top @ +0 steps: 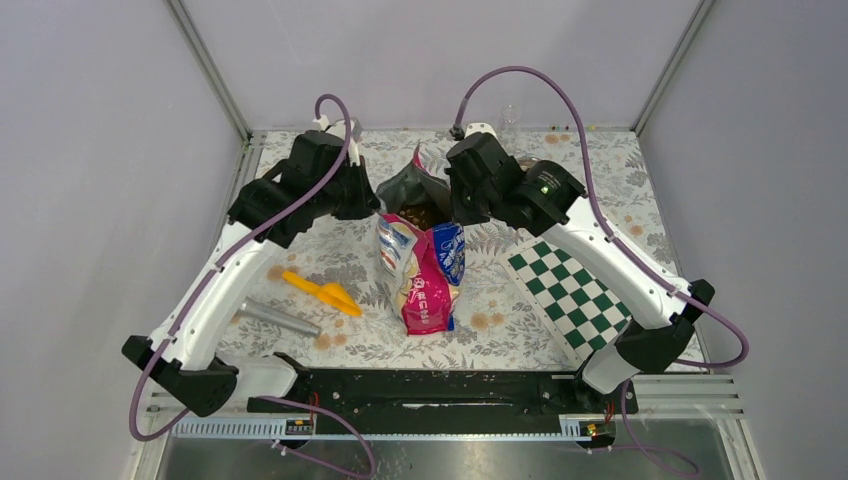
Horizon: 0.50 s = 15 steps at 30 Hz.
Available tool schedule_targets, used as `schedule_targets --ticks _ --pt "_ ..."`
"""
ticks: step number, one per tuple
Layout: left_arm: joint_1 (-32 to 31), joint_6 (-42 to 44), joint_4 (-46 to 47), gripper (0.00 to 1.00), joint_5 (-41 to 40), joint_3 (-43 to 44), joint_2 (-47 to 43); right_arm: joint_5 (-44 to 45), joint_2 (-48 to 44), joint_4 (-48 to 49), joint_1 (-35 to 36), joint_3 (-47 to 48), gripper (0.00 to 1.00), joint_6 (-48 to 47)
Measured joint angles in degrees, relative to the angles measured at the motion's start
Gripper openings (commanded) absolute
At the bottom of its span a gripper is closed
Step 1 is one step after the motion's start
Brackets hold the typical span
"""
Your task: Serve the pet food
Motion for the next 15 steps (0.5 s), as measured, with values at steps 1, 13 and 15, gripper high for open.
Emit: schedule_targets --ticks 1,13,15 --pt "0.2 0.0 -0.7 0.0 -1.0 0.0 -0.6 0.4 0.0 0.0 0.0 0.0 0.0 0.0" --pt "2.4 3.1 2.1 0.61 0.2 -0.9 -1.1 2.5 -0.2 2.3 0.2 0.0 0.7 -2.3" --pt "2.8 3.4 2.9 0.65 0.4 -0.8 0.0 2.6 -0.2 2.9 0.2 0.0 0.73 -3.0"
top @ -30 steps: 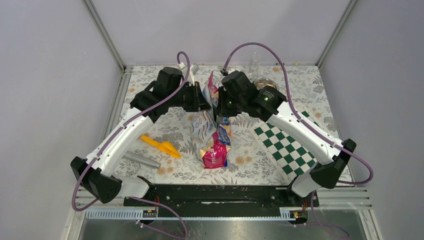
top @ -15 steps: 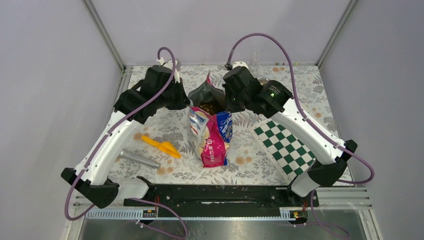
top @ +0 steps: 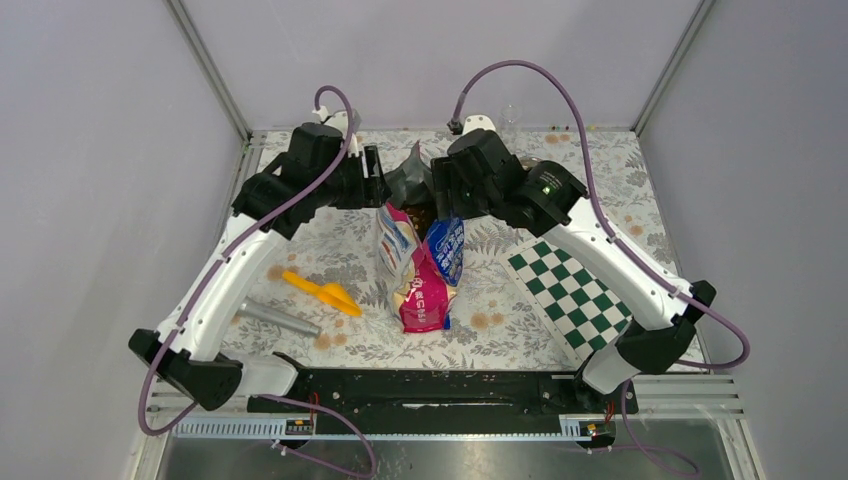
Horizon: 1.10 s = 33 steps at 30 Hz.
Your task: Serve the pet food
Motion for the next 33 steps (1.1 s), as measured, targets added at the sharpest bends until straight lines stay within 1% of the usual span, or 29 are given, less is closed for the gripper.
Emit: schedule_targets --ticks 3,6,7,9,11,12,13,14,15,17,18,20,28,33 --pt "0.2 0.4 0.6 0.71 0.0 0.5 2.4 -0.2 0.9 0.7 -0.3 0.9 0.74 -1.0" --pt "0.2 0.7 1.0 0.72 0.0 1.5 4.9 -0.4 3.7 1.2 -1.2 3.3 0.72 -1.7" --pt "0.2 0.8 1.1 0.71 0.0 1.9 5.6 -0.4 4.7 1.2 -1.5 4.0 0.72 -2.0" --pt "0.2 0.9 1.0 0.65 0.0 2.6 6.8 -0.5 6.5 1.2 -2.1 5.1 0.69 -2.2" --pt "0.2 0.9 1.0 0.59 -0.3 3.1 7.8 -0.6 8.3 0.9 -2.7 6.0 0.58 -2.4" --pt "0.2 0.9 1.1 0.54 -0.5 3.2 8.3 -0.6 9.4 0.8 -3.0 6.6 0.5 -2.5" --pt "0.4 0.8 1.0 0.49 -0.6 3.3 8.7 -0.6 10.2 0.7 -3.3 6.9 0.38 -2.7" --pt "0.6 0.7 1.0 0.43 -0.6 3.3 9.0 -0.7 10.8 0.7 -3.5 7.0 0.26 -3.0" --pt "1.1 0.6 1.0 0.32 -0.6 3.3 9.3 -0.8 11.3 0.6 -3.6 7.2 0.16 -2.9" --pt "2.2 0.3 1.1 0.07 -0.4 3.3 9.5 -1.2 12.2 -0.3 -3.7 8.2 0.0 -3.2" --pt "2.9 0.5 1.0 0.0 -0.2 3.4 9.5 -2.0 12.8 -1.1 -3.8 9.4 0.0 -3.1" --pt "4.2 0.3 0.8 0.0 0.0 3.7 9.5 -3.3 14.0 -2.4 -3.8 12.4 0.0 -3.3" --pt "10.2 1.4 -3.5 0.0 -1.1 5.7 8.9 -7.9 23.4 -9.1 -2.2 30.3 0.0 -5.7" --pt "12.6 2.5 -5.2 0.0 -2.8 6.1 6.5 -7.9 24.6 -8.5 -2.1 33.2 0.0 -8.2"
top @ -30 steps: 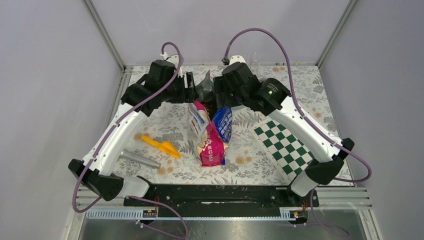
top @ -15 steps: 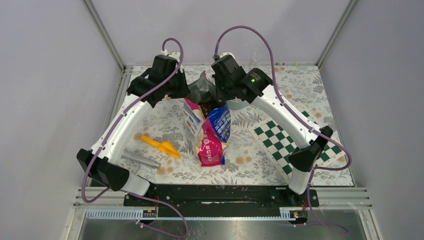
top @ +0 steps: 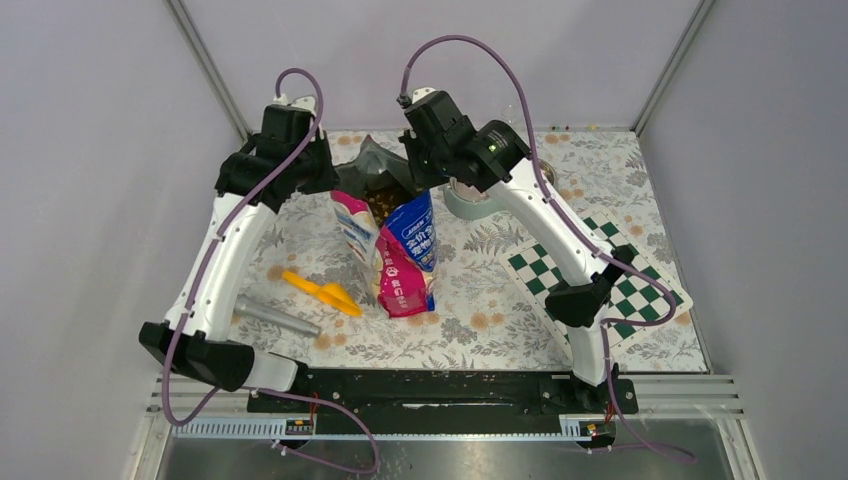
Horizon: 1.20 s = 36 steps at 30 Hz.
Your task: Serve the pet food
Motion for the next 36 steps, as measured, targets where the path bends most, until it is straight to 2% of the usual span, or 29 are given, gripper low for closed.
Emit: schedule_targets --ticks 3,4,6,8,10,14,19,22,25,29,32,36 --pt "0.5 0.2 -0.3 0.0 -0.5 0.0 -2.0 -0.1 0.0 2.4 0.1 -0.1 0.0 -0.8" --pt "0.6 0.2 -0.3 0.01 -0.7 0.0 -2.6 -0.1 0.0 3.0 0.1 -0.5 0.09 -0.8" --pt "0.9 0.2 -0.3 0.39 -1.0 -0.3 -3.3 -0.2 -0.3 5.0 0.1 -2.1 0.42 -0.7" --pt "1.4 -0.1 0.7 0.58 -1.3 -0.8 -3.8 -0.6 -0.7 7.8 0.1 -4.4 0.65 0.1" --pt "2.3 -0.4 3.0 0.73 -1.8 -0.8 -4.6 -0.9 -1.2 9.8 0.1 -5.2 0.78 0.4" --pt "3.7 -0.9 5.0 0.84 -2.9 -1.4 -7.3 -1.0 -3.1 11.9 0.1 -5.2 0.82 0.2" --pt "6.4 -3.2 4.9 0.87 -5.6 -6.1 -11.5 -0.9 -7.5 12.7 0.1 -5.2 0.81 0.2" --pt "9.6 -5.6 4.2 0.91 -7.5 -12.0 -14.9 -0.4 -11.2 12.9 0.1 -6.7 0.8 0.9" --pt "13.7 -7.8 3.2 0.96 -7.9 -19.0 -18.1 1.0 -17.5 14.5 0.1 -13.7 0.83 2.0" --pt "20.2 -10.7 3.2 0.99 -6.0 -27.5 -19.5 2.1 -30.6 23.2 0.1 -34.6 0.92 3.5" --pt "24.0 -13.3 5.0 0.99 -3.7 -34.8 -18.7 2.0 -37.7 28.2 0.1 -47.2 0.93 4.2" --pt "25.5 -17.4 7.8 0.99 -1.9 -43.7 -15.8 2.1 -40.2 30.3 0.1 -52.3 0.93 4.7"
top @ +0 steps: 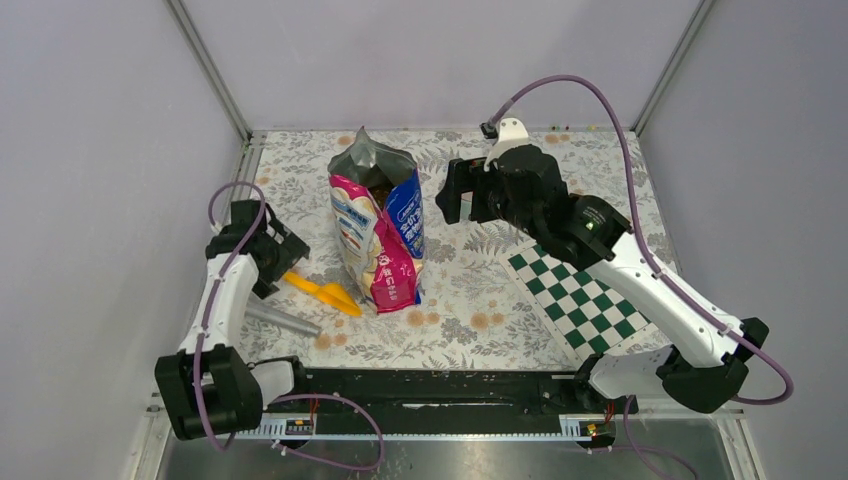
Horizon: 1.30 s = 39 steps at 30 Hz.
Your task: Serve the pet food
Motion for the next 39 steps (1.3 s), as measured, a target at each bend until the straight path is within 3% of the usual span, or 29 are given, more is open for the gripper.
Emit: schedule_targets --ticks 7,18,21,27,32,39 --pt "0.2 -7.9 7.1 0.94 1.3 -7.8 4.1 1.0 -2.1 0.5 0.0 -2.5 0.92 1.2" --pt "0.3 -14.4 15.9 0.68 -1.1 -11.6 13.5 3.4 -7.2 0.0 -0.1 -6.3 0.91 2.5" --pt "0.3 -14.5 16.8 0.52 -1.6 -11.8 15.5 3.8 -7.4 0.0 -0.1 -6.3 0.9 2.8" --pt "0.4 -13.9 18.4 0.0 -2.2 -11.6 16.4 5.9 -7.4 -0.8 -0.1 -6.4 0.9 3.6" --pt "0.4 -11.6 16.9 0.0 -2.6 -9.5 16.2 6.5 -7.3 -1.6 -0.2 -6.3 0.9 3.7" --pt "0.1 -3.5 11.9 0.0 -1.8 7.0 11.5 3.5 -5.2 -1.8 -0.2 -4.7 0.9 3.6"
